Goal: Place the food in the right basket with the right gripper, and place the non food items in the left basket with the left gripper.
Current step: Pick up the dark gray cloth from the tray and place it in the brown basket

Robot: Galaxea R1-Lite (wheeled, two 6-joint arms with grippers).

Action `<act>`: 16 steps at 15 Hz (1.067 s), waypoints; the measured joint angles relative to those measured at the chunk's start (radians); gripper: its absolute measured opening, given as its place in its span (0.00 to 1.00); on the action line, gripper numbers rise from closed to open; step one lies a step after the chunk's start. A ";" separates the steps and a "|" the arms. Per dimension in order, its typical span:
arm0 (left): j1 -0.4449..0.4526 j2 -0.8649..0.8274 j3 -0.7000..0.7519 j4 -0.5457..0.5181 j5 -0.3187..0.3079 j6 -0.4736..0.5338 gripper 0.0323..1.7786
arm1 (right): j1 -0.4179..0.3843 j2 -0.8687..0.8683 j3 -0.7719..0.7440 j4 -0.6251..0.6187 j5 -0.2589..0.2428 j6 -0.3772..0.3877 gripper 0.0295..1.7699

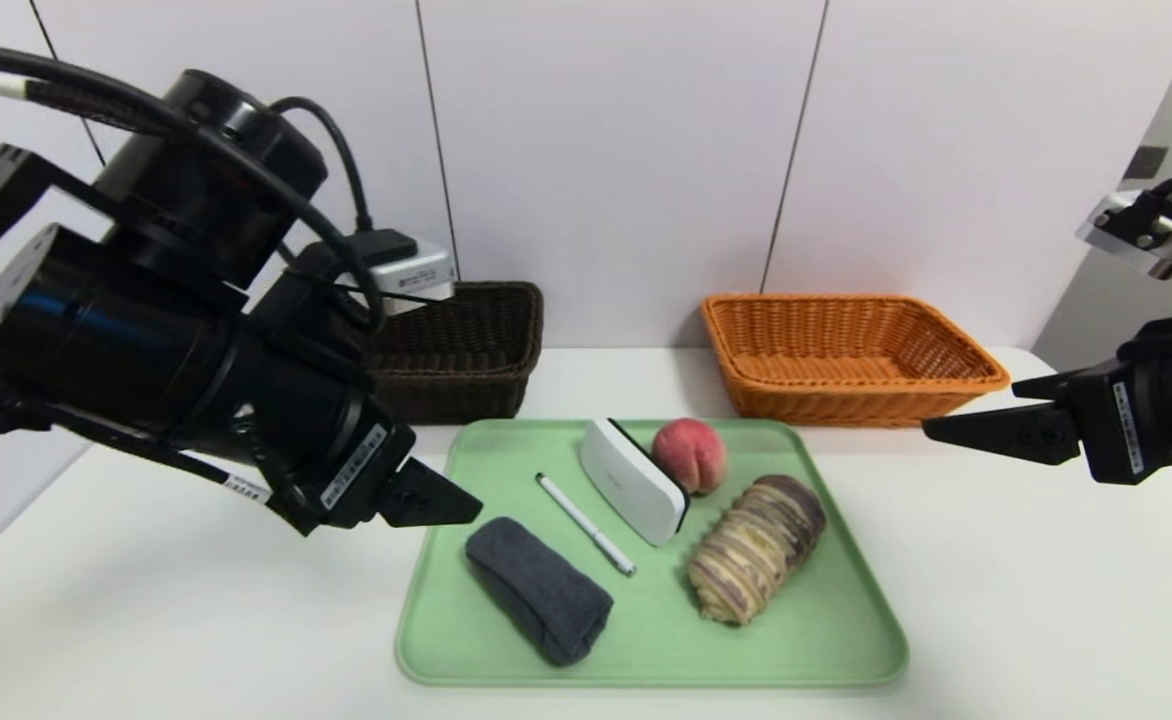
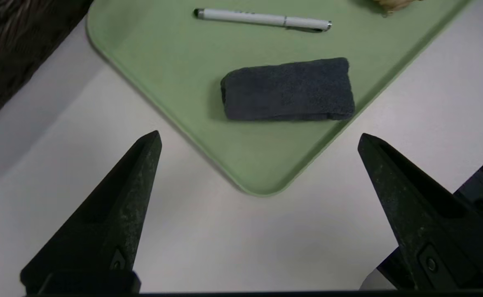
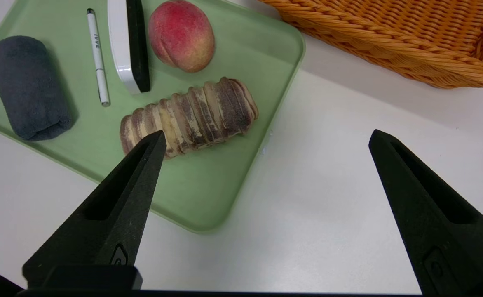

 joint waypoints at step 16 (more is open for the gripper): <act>0.001 0.243 -0.047 0.003 -0.256 0.871 0.95 | 0.000 -0.049 0.042 0.000 0.004 0.001 0.96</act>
